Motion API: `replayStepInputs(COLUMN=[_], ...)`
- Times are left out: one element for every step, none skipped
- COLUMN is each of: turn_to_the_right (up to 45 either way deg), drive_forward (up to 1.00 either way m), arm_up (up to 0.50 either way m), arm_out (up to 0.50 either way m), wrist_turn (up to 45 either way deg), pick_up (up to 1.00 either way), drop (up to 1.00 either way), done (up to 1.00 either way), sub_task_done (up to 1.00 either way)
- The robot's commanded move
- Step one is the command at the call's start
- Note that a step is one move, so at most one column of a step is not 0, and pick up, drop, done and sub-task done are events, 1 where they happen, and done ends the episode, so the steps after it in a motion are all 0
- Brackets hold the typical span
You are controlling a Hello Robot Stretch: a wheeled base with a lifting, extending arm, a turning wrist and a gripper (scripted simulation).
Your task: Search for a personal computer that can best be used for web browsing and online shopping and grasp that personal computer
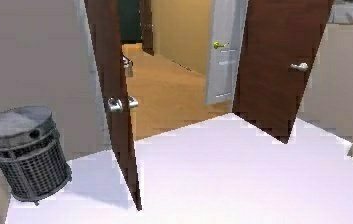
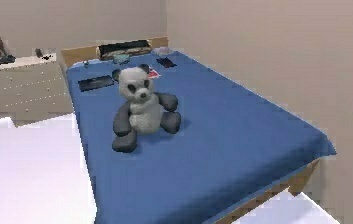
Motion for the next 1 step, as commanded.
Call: replayStepInputs(turn_to_the_right=[0.0], drive_forward=[1.0], arm_up=[0.0], arm_out=[0.0], wrist_turn=[0.0], pick_up=[0.0], drop=[0.0], done=[0.0], sub_task_done=[0.0])
